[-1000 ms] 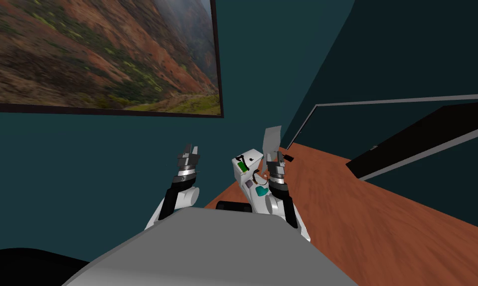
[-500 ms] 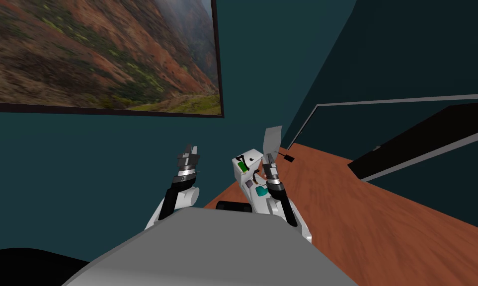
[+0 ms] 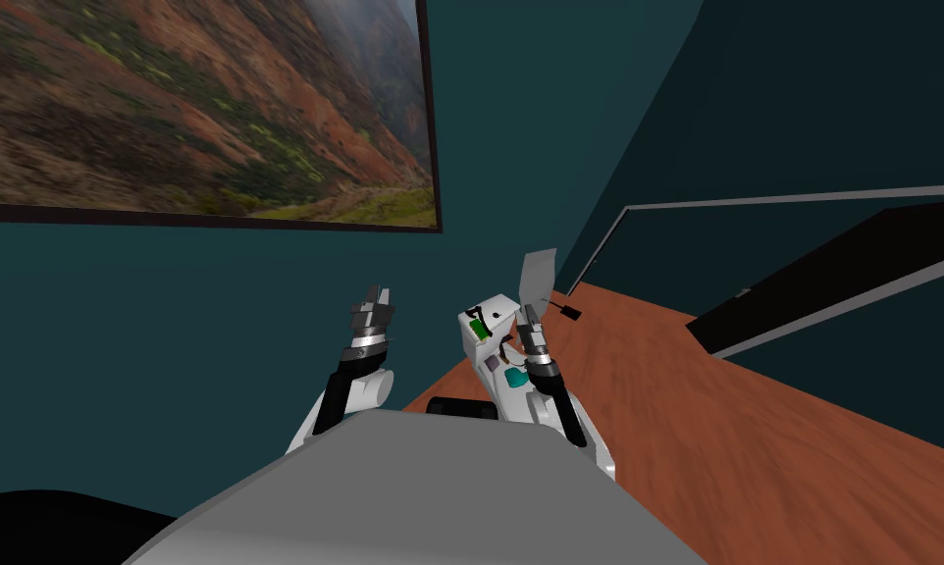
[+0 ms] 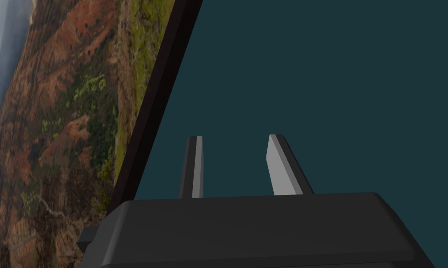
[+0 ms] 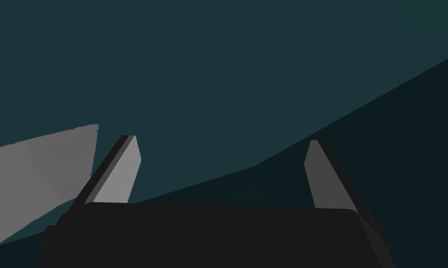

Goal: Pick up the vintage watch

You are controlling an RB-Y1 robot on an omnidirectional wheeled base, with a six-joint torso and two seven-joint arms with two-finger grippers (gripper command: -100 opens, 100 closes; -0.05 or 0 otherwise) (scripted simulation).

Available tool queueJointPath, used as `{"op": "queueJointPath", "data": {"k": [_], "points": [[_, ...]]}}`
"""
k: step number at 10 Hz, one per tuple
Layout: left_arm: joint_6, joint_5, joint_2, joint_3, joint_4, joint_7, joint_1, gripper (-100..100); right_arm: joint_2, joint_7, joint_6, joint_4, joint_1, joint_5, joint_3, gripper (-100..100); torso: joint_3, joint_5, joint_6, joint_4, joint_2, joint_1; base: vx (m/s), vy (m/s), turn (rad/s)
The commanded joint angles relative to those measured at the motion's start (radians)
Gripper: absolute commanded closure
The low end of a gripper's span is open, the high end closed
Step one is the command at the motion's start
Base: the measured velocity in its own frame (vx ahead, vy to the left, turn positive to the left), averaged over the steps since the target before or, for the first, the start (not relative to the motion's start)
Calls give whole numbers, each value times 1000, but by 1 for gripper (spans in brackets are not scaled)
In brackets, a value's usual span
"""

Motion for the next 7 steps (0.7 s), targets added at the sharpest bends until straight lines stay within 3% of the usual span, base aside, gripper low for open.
{"op": "queueJointPath", "data": {"k": [1,4,7], "points": [[0,0,0,0,0,0,0,0,0,0,0,0,0,0,0,-100,0,0,0,0,0,0,0,0,0],[0,0,0,0,0,0,0,0,0,0,0,0,0,0,0,-100,0,0,0,0,0,0,-1,-1,2],[0,0,0,0,0,0,0,0,-30,-9,-17,54,-62,87,3,-100,1,0,0,0,1,-2,-26,-20,59]]}}
